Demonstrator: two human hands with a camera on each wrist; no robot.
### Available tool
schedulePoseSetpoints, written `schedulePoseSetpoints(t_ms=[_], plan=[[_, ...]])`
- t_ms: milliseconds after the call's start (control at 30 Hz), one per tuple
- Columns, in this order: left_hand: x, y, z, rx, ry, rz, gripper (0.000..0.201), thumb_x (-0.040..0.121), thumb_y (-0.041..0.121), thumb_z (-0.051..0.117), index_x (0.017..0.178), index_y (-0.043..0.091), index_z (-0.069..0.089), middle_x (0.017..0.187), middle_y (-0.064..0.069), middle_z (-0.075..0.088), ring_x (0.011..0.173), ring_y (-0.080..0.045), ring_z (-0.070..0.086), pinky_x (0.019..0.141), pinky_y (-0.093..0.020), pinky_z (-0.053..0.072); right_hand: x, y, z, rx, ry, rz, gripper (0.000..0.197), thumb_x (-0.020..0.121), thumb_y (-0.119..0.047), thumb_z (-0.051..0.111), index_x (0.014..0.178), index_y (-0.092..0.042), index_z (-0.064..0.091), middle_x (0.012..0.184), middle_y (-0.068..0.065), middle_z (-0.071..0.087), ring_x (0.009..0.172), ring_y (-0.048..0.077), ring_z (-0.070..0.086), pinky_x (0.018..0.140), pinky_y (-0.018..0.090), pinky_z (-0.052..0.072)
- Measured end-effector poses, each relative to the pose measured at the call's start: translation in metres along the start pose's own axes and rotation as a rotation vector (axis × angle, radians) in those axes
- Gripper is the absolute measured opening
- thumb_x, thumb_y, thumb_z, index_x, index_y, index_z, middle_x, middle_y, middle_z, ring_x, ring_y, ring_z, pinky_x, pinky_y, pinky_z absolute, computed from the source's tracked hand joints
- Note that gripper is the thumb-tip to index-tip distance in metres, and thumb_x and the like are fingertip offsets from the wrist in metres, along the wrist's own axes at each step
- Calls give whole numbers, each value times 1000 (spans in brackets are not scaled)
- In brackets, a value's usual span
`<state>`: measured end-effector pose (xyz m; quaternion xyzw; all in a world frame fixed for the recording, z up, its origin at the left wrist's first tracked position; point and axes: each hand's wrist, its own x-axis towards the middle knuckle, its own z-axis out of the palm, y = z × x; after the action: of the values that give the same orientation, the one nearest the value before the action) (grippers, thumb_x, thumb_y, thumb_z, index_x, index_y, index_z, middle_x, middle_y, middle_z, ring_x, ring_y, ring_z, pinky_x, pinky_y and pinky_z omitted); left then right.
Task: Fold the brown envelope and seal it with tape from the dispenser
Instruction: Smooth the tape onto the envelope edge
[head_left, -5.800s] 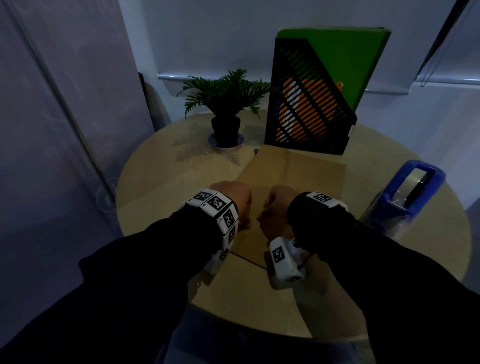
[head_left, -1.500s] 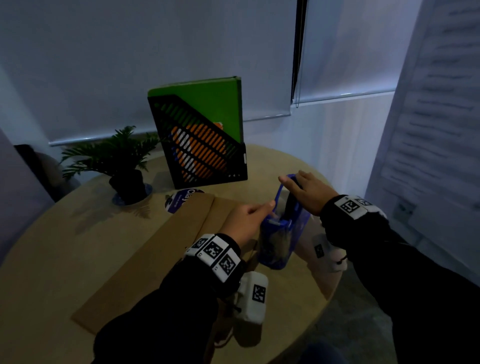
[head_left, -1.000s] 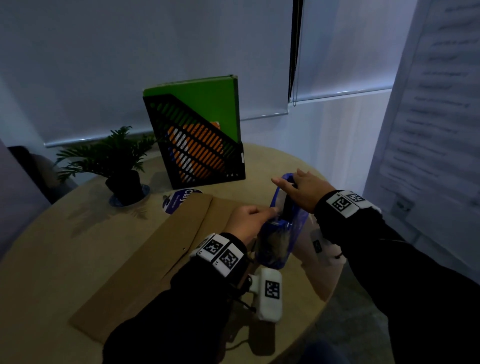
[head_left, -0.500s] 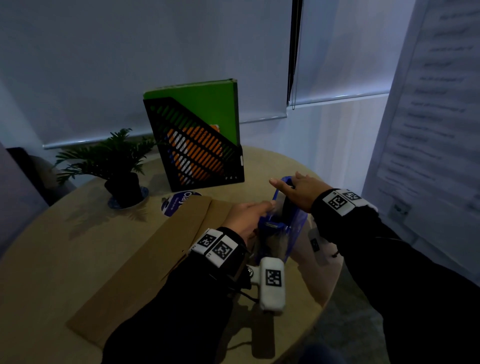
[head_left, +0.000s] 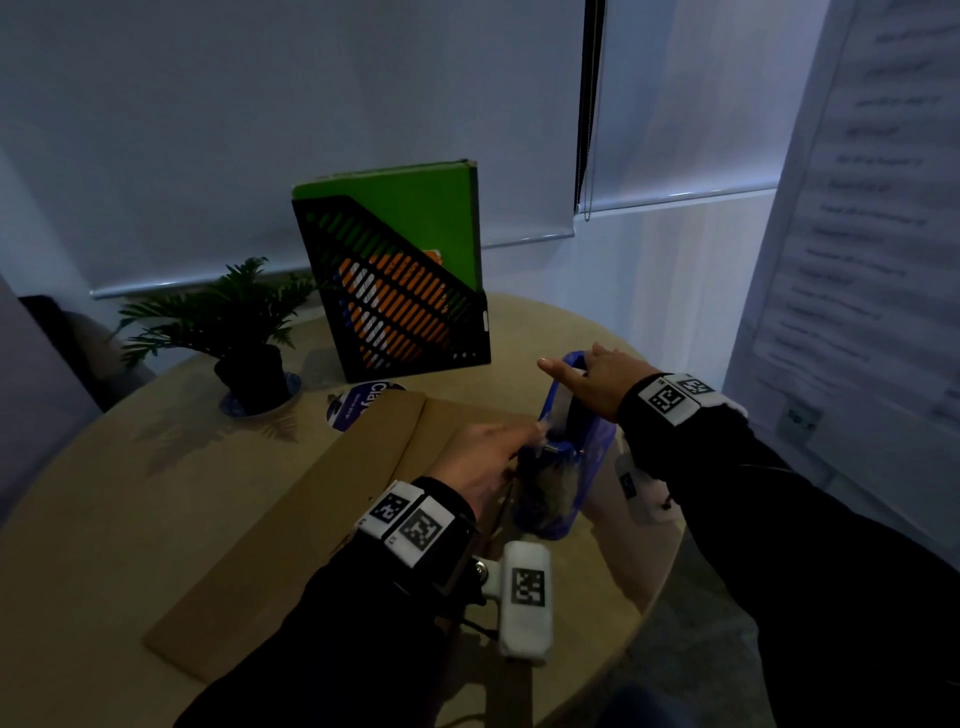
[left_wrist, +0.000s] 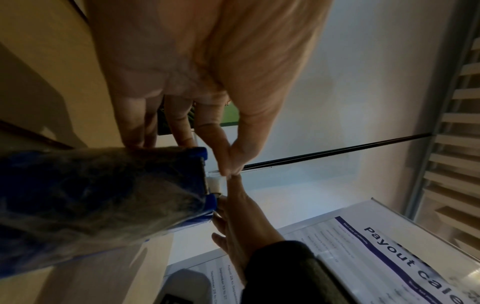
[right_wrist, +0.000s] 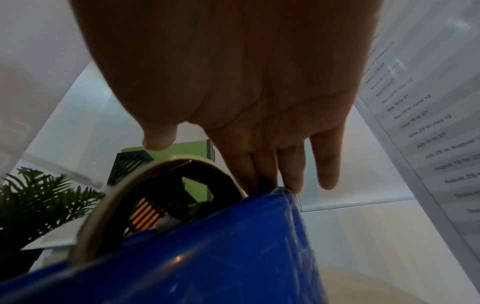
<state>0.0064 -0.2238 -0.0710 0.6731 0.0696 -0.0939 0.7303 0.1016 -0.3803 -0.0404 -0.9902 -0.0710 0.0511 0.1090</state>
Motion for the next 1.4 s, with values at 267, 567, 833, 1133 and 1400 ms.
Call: schedulePoseSetpoints(t_ms=[267,567,833,1133,1400], plan=[[0,-10,0,-46,19,-9,17,87,17,65,72,9,68,77,-7,66,77,-19,60,74,-28,47,-2,-4,-2,-7,-12,10,84,87,-74,19,132,-11,54,155,17,28,139,35,34,115,46,28],[-3,-14,-1,-67,-19,-16,14,89,13,62,77,7,64,78,-4,66,74,-15,62,64,-23,49,-3,-4,-3,-31,-18,8,86,87,-73,17,134,-10,52,155,17,28,139,35,34,115,45,28],[-3,-18,-1,-100,-14,-27,18,87,16,66,95,0,67,87,-6,66,83,-22,63,65,-30,48,4,-1,2,-52,3,13,93,84,-77,17,128,-4,56,148,19,37,132,35,42,111,44,34],[-1,-25,-10,62,-35,88,38,85,23,68,48,20,63,102,2,66,103,-26,62,95,-49,47,7,0,4,-40,8,6,89,86,-75,18,131,-6,53,142,19,41,133,36,40,112,45,32],[-4,-20,-13,212,-53,178,25,89,18,63,66,14,59,100,0,65,102,-22,62,96,-40,48,11,4,6,-27,14,8,94,84,-77,19,127,-1,54,142,19,42,133,36,41,111,45,33]])
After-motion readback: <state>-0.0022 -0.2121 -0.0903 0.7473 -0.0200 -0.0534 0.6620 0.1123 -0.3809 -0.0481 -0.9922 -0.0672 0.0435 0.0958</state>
